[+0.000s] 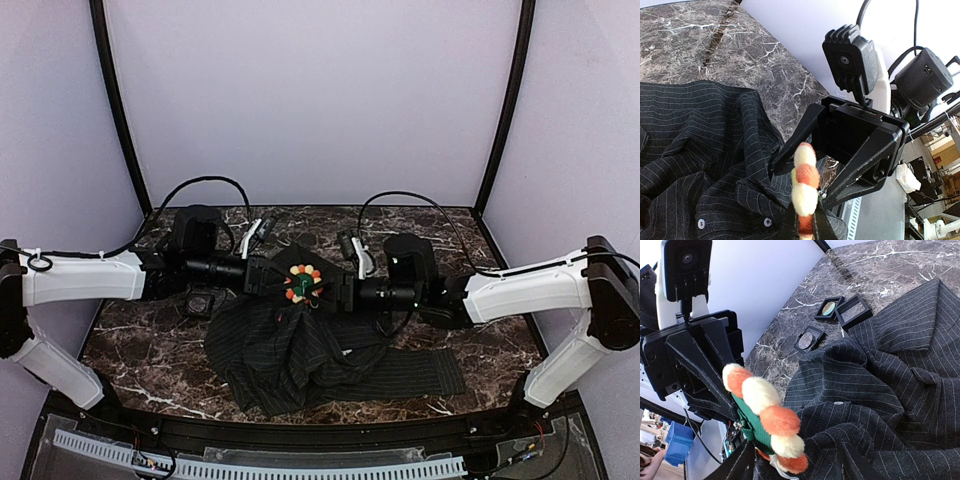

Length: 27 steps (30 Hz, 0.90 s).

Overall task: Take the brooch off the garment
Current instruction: Open the brooch with the crumpled clothing.

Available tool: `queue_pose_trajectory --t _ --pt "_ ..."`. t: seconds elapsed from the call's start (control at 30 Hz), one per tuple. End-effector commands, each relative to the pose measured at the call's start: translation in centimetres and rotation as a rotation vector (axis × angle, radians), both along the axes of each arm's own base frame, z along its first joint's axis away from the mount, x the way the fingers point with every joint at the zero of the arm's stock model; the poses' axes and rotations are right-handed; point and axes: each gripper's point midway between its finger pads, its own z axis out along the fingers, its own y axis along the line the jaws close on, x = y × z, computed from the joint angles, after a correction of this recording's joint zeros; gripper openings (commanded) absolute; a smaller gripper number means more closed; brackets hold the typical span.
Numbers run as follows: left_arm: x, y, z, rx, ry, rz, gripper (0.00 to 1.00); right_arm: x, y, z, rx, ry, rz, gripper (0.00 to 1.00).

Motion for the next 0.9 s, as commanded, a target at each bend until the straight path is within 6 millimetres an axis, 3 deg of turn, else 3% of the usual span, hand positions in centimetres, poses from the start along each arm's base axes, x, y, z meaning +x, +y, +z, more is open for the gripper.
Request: queue_pose_trajectory --t 0.0,0.5,0.7,0.87 --pt "-0.1 0.2 0.0 -0.011 0.006 -0.005 0.01 0.8 0.6 0.9 0.024 -0.020 0.002 0.54" --pt "-0.1 0.2 -0.1 -0.009 0.019 -0.001 0.01 0.9 0.8 1.4 0.031 -0.043 0.023 0.53" --pt "0.6 0.7 0.0 0.002 0.012 0.033 0.01 0.0 -1.1 3.2 0.062 -0.091 0.004 0.68" --pt "1.7 1.5 -0.1 0.021 0.011 0.089 0.01 -1.2 -2.3 2.7 0.068 -0.089 -0.010 0.78"
